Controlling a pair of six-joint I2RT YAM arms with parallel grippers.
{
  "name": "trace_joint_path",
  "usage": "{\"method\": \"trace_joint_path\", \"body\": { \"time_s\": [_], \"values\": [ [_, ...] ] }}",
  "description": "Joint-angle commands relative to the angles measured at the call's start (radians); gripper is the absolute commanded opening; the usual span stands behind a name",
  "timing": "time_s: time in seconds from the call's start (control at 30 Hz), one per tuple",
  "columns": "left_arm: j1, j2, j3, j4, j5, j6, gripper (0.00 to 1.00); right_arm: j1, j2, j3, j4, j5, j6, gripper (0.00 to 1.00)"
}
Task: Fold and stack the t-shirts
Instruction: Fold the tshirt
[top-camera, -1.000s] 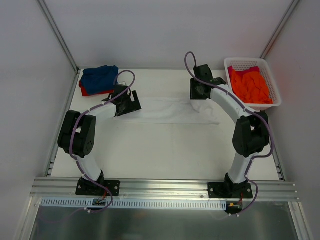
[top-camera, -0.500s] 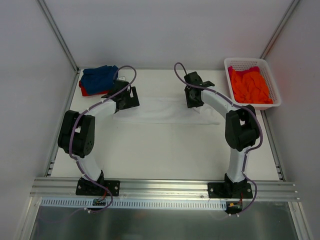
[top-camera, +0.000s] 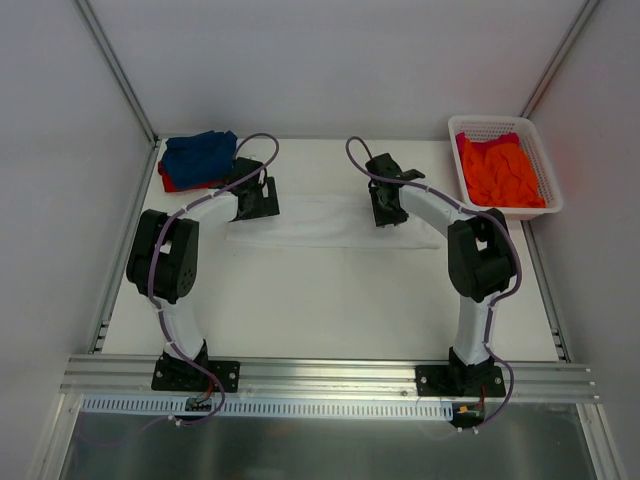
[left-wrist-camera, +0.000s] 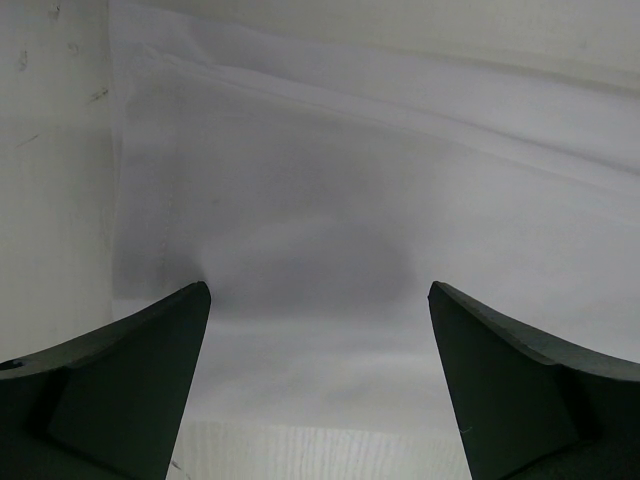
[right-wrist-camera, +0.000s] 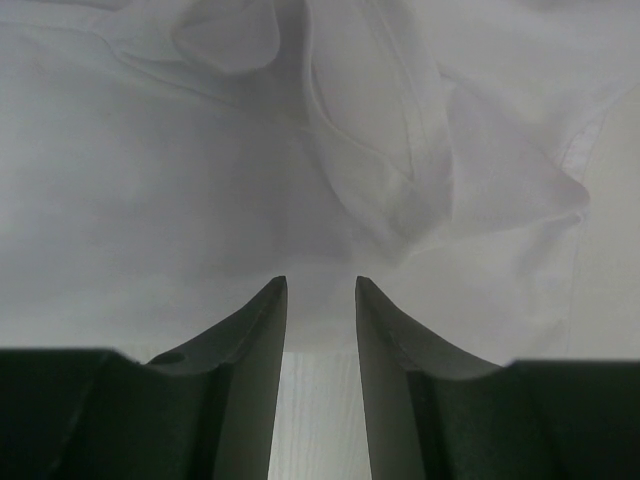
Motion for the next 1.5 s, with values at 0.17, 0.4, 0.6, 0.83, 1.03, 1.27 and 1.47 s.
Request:
{"method": "trace_joint_path", "body": {
  "time_s": [0.17,0.4,0.6,0.83,1.03,1.27,1.47],
  "values": [
    [-0.01,0.016,0.037,-0.067,0.022,0.017,0.93,0.008,-0.012,-0.051,-0.015,-0.063,0.061,0.38],
    [0.004,0.068,0.086,-0.134,0.057,0.02,0.94,0.008,0.01,-0.047,-0.03,-0.113,0.095,0.4],
    [0.005,0.087,0.11,-0.162,0.074,0.02,0.94,0.007,0.025,-0.034,-0.05,-0.149,0.096,0.46],
    [0.007,0.076,0.109,-0.176,0.091,0.016,0.95,0.007,0.059,-0.007,-0.099,-0.214,0.096,0.56],
    [0.007,0.074,0.101,-0.179,0.119,0.005,0.95,0.001,0.09,0.019,-0.119,-0.227,0.092,0.57],
    [0.007,0.062,0.069,-0.177,0.143,-0.017,0.94,-0.033,0.11,0.064,-0.133,-0.231,0.073,0.57],
    [-0.001,0.018,0.015,-0.177,0.157,-0.04,0.94,-0.064,0.151,0.136,-0.154,-0.242,0.04,0.57]
  ]
}}
